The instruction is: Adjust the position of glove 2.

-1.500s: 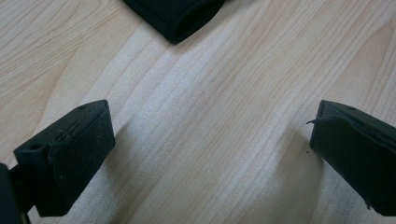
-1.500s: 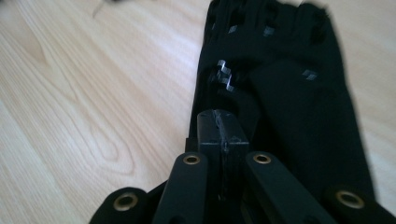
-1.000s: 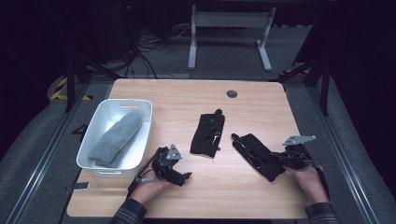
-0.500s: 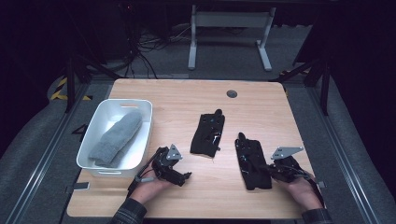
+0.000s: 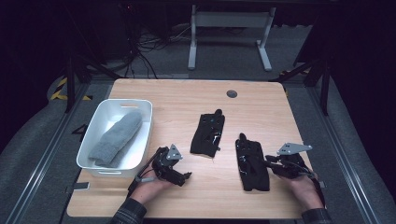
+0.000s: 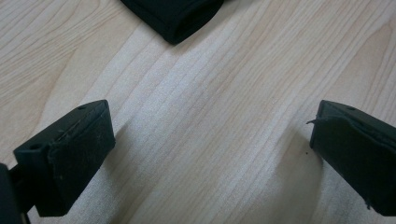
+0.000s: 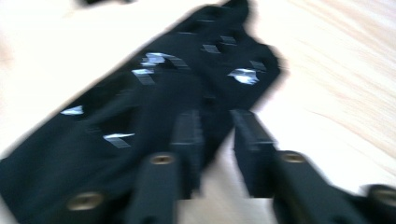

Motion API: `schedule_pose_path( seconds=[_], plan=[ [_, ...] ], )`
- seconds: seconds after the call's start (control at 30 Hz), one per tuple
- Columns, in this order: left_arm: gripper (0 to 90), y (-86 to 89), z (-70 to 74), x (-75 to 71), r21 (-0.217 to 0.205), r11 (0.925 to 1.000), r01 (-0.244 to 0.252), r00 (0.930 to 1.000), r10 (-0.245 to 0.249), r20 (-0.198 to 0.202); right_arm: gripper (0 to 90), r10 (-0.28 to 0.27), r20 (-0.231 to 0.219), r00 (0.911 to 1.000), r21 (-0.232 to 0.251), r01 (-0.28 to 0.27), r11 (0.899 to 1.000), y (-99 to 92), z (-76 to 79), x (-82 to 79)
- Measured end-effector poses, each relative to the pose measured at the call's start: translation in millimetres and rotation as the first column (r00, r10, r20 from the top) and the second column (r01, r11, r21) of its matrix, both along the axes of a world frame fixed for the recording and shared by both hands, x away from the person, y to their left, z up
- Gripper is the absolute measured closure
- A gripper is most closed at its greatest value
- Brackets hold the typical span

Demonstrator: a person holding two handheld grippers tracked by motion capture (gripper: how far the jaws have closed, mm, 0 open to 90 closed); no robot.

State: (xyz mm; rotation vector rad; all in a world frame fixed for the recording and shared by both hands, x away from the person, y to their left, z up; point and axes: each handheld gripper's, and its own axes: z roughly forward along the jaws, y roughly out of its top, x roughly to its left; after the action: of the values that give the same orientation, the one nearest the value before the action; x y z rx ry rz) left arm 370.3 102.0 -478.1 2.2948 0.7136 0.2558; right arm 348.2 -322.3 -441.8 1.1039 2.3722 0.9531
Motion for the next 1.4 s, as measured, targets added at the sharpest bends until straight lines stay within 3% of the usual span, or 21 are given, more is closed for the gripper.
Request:
schedule_pose_path(
  seconds=[0.17, 0.3, 0.47, 0.77, 0.87, 0.93, 1.03, 1.13, 1.4],
  plan=[
    [0.3, -0.4, -0.1, -0.2, -0.002, 1.0, -0.006, 1.0, 0.006, 0.001, 40.2, -0.115, 0.029, 0.9929, 0.029, 0.114, 0.993, -24.1, -11.3, 8.9],
    [0.2, -0.3, -0.1, -0.1, -0.001, 1.0, -0.006, 1.0, 0.006, -0.001, 33.3, -0.159, 0.022, 0.987, 0.032, 0.159, 0.987, -34.8, -17.7, 12.5],
    [0.1, -0.3, 0.0, 0.3, 0.0, 1.0, -0.007, 1.0, 0.007, 0.0, 24.1, -0.18, 0.035, 0.983, 0.034, 0.179, 0.983, -35.5, -22.5, 15.3],
    [1.6, -1.5, 5.4, 3.6, 0.041, 0.9989, -0.024, 0.9996, 0.025, -0.016, 16.5, -0.176, 0.038, 0.9836, 0.038, 0.175, 0.984, -33.7, -26.0, 16.3],
    [3.0, -2.5, 11.4, 6.7, 0.029, 0.9991, -0.032, 0.9992, 0.033, -0.022, 15.7, -0.172, 0.037, 0.9844, 0.035, 0.171, 0.985, -33.4, -26.2, 16.5],
    [8.6, -2.6, 14.4, 9.5, -0.004, 0.9997, -0.023, 0.9996, 0.023, -0.016, 15.7, -0.172, 0.036, 0.9844, 0.034, 0.171, 0.985, -33.4, -26.2, 16.4],
    [15.8, -6.2, 21.4, 16.3, 0.0, 0.9997, -0.025, 0.9995, 0.025, -0.021, 15.6, -0.173, 0.036, 0.9842, 0.034, 0.172, 0.985, -33.1, -26.3, 16.2],
    [24.7, -9.2, 29.0, 21.9, -0.039, 0.9991, -0.016, 0.9992, 0.015, -0.038, 15.6, -0.173, 0.036, 0.9842, 0.034, 0.172, 0.984, -33.1, -26.3, 16.2],
    [60.5, -18.1, 45.5, 37.5, -0.065, 0.9978, -0.008, 0.9996, 0.006, -0.029, 15.6, -0.17, 0.036, 0.9848, 0.034, 0.169, 0.985, -33.0, -26.3, 16.0]
  ],
)
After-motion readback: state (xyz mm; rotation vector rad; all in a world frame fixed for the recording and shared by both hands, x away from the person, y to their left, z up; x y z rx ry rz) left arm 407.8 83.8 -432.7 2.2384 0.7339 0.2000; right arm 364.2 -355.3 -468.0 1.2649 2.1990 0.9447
